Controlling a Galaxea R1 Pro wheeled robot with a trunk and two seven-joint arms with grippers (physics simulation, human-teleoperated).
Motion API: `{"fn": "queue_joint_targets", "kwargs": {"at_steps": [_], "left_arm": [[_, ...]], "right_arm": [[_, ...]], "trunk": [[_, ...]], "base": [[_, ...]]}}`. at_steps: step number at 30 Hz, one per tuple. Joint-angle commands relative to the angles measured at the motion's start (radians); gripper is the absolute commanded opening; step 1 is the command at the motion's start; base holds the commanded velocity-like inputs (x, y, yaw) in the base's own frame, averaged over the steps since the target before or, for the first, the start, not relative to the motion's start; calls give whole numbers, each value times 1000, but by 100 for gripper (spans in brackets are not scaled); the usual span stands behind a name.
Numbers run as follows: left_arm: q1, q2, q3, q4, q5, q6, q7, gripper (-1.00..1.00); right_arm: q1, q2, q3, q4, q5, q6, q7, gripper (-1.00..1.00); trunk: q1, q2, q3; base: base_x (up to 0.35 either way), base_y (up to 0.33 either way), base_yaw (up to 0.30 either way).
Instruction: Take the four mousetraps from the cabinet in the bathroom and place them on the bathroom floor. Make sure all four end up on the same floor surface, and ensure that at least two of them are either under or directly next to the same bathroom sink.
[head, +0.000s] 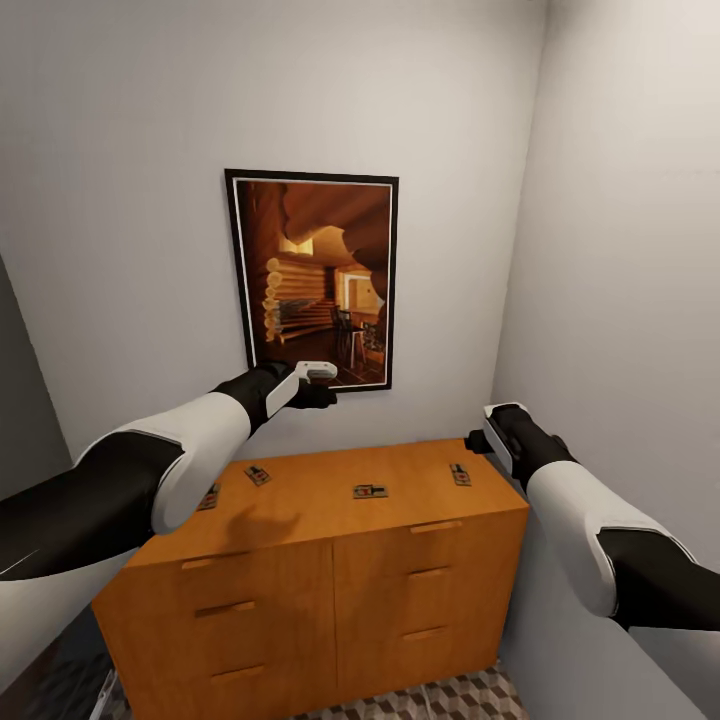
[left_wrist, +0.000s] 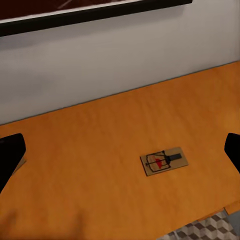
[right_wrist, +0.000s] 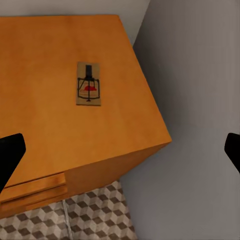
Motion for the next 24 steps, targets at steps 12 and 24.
{"fn": "queue_joint_targets", "kwargs": {"at_steps": [12, 24], "left_arm": [[0, 0, -9, 0, 9, 5, -2, 100], [0, 0, -8, 2, 8, 6, -3, 100]], "right_arm": [[0, 4, 0, -1, 7, 9, 4, 100], [0, -1, 0, 3, 4, 23, 5, 100]], "trunk": [[0, -1, -1], [0, -1, -1]], "base": [[0, 0, -2], [85, 0, 0]]}}
